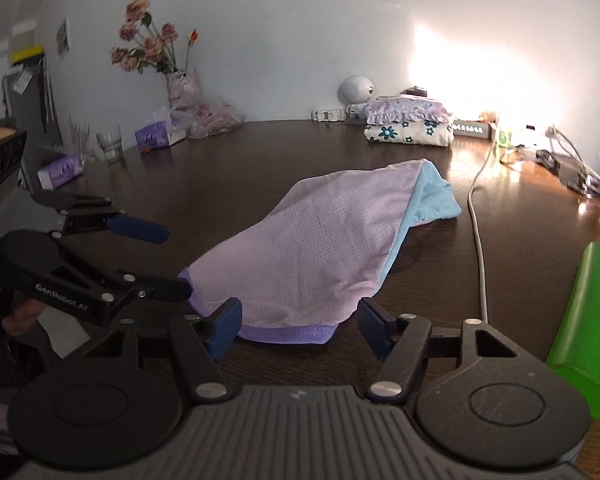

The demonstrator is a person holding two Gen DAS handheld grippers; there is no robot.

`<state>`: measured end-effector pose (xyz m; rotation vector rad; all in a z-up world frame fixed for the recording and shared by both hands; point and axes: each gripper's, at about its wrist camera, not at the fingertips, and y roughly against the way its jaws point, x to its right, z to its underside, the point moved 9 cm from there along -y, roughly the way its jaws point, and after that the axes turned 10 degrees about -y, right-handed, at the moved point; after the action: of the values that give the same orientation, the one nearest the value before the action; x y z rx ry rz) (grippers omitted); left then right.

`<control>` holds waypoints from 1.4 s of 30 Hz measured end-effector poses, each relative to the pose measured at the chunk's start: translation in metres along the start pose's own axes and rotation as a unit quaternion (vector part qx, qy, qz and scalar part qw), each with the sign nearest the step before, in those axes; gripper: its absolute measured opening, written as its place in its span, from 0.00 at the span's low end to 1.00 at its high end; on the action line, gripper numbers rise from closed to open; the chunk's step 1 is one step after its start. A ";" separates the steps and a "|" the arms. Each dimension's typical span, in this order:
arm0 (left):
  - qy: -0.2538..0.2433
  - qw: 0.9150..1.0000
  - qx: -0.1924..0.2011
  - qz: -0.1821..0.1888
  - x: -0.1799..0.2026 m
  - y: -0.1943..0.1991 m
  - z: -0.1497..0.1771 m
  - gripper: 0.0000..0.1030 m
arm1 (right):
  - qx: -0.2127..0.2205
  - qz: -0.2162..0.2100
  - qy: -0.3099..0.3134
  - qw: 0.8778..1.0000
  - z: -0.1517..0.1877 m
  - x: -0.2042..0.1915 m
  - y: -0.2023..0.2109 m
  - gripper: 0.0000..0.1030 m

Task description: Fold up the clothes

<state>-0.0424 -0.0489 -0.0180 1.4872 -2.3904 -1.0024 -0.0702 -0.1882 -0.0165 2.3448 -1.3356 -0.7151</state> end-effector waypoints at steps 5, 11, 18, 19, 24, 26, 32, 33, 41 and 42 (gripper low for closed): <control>0.010 1.000 0.017 -0.005 0.007 -0.007 0.003 0.76 | 0.001 -0.005 0.032 0.999 0.005 -0.008 0.002 0.64; -0.011 0.999 0.032 -0.003 0.018 -0.006 0.007 0.70 | -0.018 0.014 0.028 0.999 0.014 -0.005 -0.009 0.48; 0.032 0.999 0.026 0.019 0.014 -0.018 0.005 0.33 | 0.002 0.034 0.031 0.999 0.008 0.004 -0.025 0.22; 0.039 0.998 0.029 0.028 0.014 -0.019 0.003 0.12 | 0.011 0.039 0.030 0.999 0.007 0.005 -0.027 0.13; 0.080 0.994 0.073 0.028 0.006 -0.015 -0.011 0.03 | 0.049 0.019 -0.025 0.998 -0.013 0.005 -0.017 0.05; 0.090 0.988 0.123 0.023 0.000 0.010 -0.030 0.03 | 0.104 0.012 -0.013 0.994 -0.043 -0.006 0.012 0.05; 0.091 0.945 0.313 -0.005 -0.029 0.127 -0.117 0.03 | 0.287 -0.022 0.053 0.956 -0.157 -0.059 0.119 0.05; 0.080 0.940 0.330 -0.019 -0.032 0.140 -0.131 0.03 | 0.313 -0.029 0.064 0.947 -0.175 -0.068 0.135 0.05; 0.041 0.885 0.451 -0.104 -0.072 0.220 -0.240 0.03 | 0.435 -0.066 0.017 0.898 -0.282 -0.093 0.172 0.05; 0.035 0.884 0.452 -0.112 -0.079 0.221 -0.253 0.03 | 0.439 -0.065 0.010 0.896 -0.290 -0.092 0.167 0.05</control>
<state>-0.0518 -0.0357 0.3268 2.0247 -2.8128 0.2608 -0.0566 -0.1768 0.3305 3.1236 -1.7544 -0.0811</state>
